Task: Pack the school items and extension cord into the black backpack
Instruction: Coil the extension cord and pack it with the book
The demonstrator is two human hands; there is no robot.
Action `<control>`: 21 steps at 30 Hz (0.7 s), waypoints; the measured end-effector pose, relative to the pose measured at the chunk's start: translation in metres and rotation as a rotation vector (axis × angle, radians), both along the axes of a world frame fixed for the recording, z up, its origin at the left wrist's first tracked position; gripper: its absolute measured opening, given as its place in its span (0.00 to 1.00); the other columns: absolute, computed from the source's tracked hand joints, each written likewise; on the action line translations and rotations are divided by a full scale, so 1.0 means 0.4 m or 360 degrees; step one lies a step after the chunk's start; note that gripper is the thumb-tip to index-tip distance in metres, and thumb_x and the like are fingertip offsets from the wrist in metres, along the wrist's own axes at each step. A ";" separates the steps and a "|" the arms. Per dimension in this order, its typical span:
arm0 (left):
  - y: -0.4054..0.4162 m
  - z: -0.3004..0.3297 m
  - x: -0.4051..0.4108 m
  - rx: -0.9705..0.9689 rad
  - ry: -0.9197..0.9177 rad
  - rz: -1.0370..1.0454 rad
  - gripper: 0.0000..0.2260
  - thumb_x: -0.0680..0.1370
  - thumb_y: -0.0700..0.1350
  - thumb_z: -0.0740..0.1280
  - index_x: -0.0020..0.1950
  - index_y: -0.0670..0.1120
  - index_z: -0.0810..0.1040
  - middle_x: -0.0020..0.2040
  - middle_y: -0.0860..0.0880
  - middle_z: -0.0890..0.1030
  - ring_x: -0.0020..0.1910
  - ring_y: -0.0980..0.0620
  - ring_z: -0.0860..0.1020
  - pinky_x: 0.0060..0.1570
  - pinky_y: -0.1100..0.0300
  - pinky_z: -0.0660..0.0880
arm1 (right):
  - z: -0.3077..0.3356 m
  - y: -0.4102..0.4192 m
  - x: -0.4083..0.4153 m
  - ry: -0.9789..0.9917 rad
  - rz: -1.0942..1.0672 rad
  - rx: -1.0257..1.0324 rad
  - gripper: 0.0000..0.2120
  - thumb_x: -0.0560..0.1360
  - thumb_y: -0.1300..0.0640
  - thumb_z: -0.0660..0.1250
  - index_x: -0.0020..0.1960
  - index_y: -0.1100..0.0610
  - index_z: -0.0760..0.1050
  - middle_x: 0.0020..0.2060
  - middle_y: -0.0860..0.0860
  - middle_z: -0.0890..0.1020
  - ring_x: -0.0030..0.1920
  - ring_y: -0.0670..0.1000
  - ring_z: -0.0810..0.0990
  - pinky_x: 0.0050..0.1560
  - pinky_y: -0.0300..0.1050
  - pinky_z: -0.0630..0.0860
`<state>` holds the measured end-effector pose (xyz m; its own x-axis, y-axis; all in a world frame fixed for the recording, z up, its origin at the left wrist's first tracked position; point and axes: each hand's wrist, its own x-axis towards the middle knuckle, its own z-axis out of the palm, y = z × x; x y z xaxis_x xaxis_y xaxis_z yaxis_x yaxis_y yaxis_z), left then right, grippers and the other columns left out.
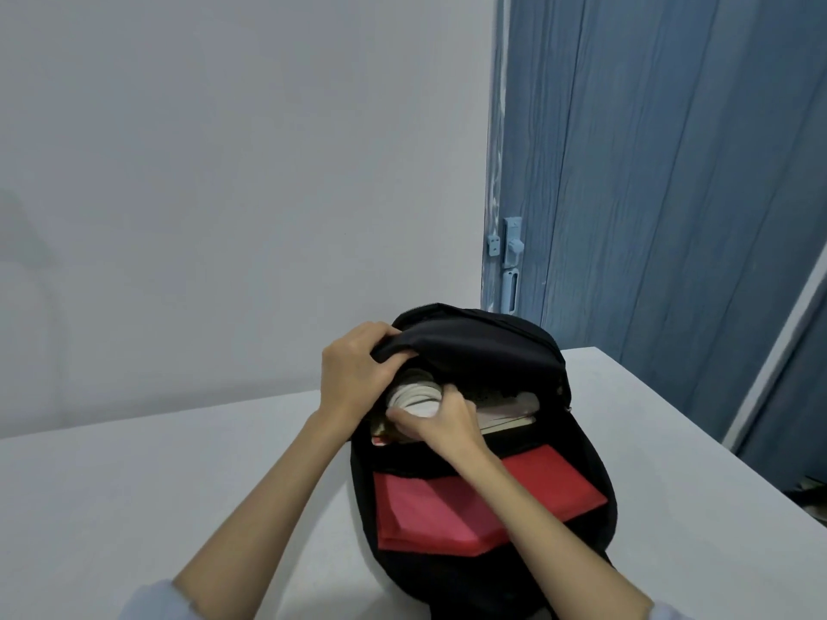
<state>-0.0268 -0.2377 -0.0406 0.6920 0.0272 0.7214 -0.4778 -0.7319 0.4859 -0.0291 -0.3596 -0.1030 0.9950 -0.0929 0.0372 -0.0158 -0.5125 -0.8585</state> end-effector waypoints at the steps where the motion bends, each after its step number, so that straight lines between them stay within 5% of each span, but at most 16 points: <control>1: 0.002 -0.001 0.000 -0.0020 -0.0003 0.0010 0.05 0.69 0.47 0.74 0.42 0.49 0.81 0.39 0.56 0.82 0.42 0.60 0.75 0.42 0.76 0.67 | -0.006 0.012 0.011 0.0017 0.0020 0.0001 0.38 0.62 0.40 0.76 0.62 0.62 0.68 0.59 0.58 0.76 0.62 0.57 0.74 0.58 0.47 0.74; 5: 0.021 -0.018 -0.004 -0.0115 0.0115 -0.0029 0.09 0.67 0.48 0.75 0.46 0.51 0.80 0.45 0.56 0.79 0.42 0.61 0.75 0.46 0.65 0.72 | -0.036 0.010 0.004 -0.0007 0.0098 0.0107 0.36 0.63 0.45 0.77 0.62 0.62 0.68 0.55 0.53 0.77 0.57 0.51 0.76 0.53 0.41 0.72; 8: 0.042 -0.042 -0.018 -0.0170 0.0439 -0.0193 0.35 0.60 0.56 0.77 0.64 0.52 0.70 0.58 0.55 0.70 0.52 0.61 0.72 0.56 0.63 0.71 | -0.061 -0.079 -0.010 0.0115 0.0258 0.0243 0.26 0.65 0.52 0.77 0.59 0.60 0.74 0.47 0.50 0.80 0.43 0.44 0.78 0.43 0.42 0.75; 11: 0.064 -0.062 -0.028 -0.0053 0.0755 -0.0204 0.52 0.53 0.64 0.76 0.73 0.50 0.59 0.62 0.51 0.71 0.63 0.52 0.68 0.64 0.54 0.68 | -0.071 -0.217 -0.034 0.0231 0.0166 0.0544 0.16 0.73 0.69 0.67 0.59 0.70 0.73 0.38 0.55 0.80 0.29 0.42 0.80 0.30 0.36 0.77; 13: 0.067 -0.061 -0.046 0.0002 0.0849 -0.0272 0.45 0.56 0.66 0.73 0.68 0.50 0.67 0.59 0.53 0.74 0.62 0.52 0.70 0.61 0.59 0.70 | -0.055 -0.303 -0.065 0.0303 0.0005 0.0828 0.13 0.74 0.76 0.58 0.59 0.75 0.70 0.40 0.60 0.79 0.33 0.51 0.82 0.32 0.37 0.80; 16: 0.061 -0.041 -0.090 -0.0380 0.0898 -0.0419 0.16 0.77 0.58 0.62 0.46 0.47 0.81 0.44 0.59 0.80 0.46 0.59 0.77 0.39 0.75 0.70 | -0.040 -0.400 -0.093 0.0316 -0.0317 0.1322 0.15 0.75 0.75 0.50 0.58 0.77 0.69 0.36 0.64 0.79 0.34 0.58 0.80 0.32 0.42 0.81; 17: 0.068 -0.043 -0.097 -0.0529 0.0879 -0.0412 0.23 0.80 0.56 0.55 0.35 0.47 0.82 0.41 0.58 0.81 0.42 0.61 0.77 0.35 0.75 0.68 | -0.042 -0.420 -0.092 0.0279 -0.0484 0.1354 0.16 0.74 0.73 0.50 0.57 0.76 0.70 0.32 0.61 0.79 0.29 0.56 0.80 0.27 0.41 0.79; 19: 0.087 -0.077 -0.101 -0.0735 0.0812 -0.0216 0.27 0.79 0.57 0.58 0.23 0.50 0.77 0.41 0.55 0.81 0.44 0.57 0.78 0.42 0.70 0.71 | -0.058 -0.454 -0.081 0.0186 -0.0805 0.1254 0.16 0.74 0.66 0.54 0.56 0.71 0.74 0.31 0.57 0.79 0.23 0.52 0.73 0.24 0.40 0.71; 21: 0.108 -0.133 -0.094 -0.0761 0.0783 0.0081 0.15 0.69 0.63 0.68 0.33 0.53 0.78 0.47 0.51 0.79 0.50 0.50 0.78 0.51 0.55 0.75 | -0.069 -0.458 -0.069 0.0166 -0.0886 0.1068 0.16 0.76 0.54 0.60 0.55 0.66 0.76 0.37 0.55 0.78 0.28 0.51 0.70 0.30 0.42 0.67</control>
<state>-0.0646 -0.1944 -0.0937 0.9254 0.3055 0.2244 -0.0897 -0.3985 0.9128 -0.0565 -0.5427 -0.1305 0.7938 -0.5356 -0.2880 -0.2081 0.2057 -0.9562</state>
